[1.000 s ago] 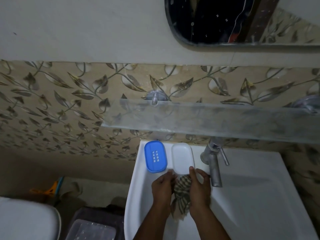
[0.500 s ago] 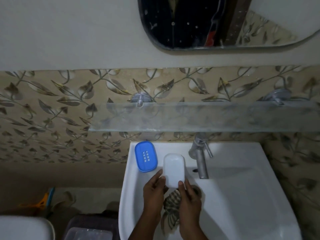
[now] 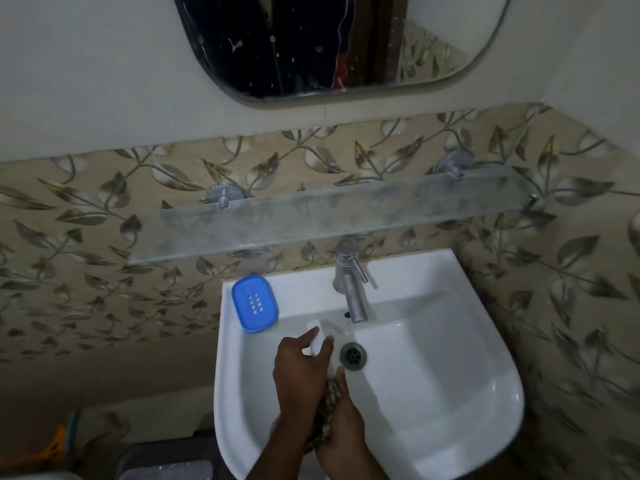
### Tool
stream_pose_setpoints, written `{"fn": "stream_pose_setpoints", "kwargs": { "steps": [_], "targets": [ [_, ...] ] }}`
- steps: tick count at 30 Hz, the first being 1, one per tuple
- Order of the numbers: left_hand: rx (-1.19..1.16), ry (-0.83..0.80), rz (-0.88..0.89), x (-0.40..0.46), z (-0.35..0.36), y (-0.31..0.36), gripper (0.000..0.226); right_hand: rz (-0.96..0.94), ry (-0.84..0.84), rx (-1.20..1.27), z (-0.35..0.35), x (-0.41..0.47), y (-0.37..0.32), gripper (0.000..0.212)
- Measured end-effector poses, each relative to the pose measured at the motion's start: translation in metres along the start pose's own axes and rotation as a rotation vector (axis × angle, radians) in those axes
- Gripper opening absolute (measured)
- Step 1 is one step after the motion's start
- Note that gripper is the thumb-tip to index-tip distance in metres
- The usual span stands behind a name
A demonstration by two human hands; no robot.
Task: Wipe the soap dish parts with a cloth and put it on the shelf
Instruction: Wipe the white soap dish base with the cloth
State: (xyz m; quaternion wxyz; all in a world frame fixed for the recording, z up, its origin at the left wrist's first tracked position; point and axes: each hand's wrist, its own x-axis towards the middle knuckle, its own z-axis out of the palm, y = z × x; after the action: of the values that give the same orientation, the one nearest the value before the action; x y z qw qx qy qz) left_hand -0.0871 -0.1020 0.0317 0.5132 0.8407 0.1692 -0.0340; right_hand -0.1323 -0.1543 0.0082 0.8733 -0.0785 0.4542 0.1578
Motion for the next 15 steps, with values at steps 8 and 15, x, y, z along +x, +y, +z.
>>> {"fn": "stream_pose_setpoints", "kwargs": {
  "steps": [8,15],
  "targets": [
    [0.042,-0.013,-0.009,-0.008,0.008,0.008,0.045,-0.045,-0.049,-0.033,-0.012,-0.004,-0.005,0.056],
    [-0.004,0.01,-0.032,-0.011,-0.003,0.012,0.036,-0.21,0.081,-0.235,-0.013,0.009,-0.002,0.058]
  ]
}}
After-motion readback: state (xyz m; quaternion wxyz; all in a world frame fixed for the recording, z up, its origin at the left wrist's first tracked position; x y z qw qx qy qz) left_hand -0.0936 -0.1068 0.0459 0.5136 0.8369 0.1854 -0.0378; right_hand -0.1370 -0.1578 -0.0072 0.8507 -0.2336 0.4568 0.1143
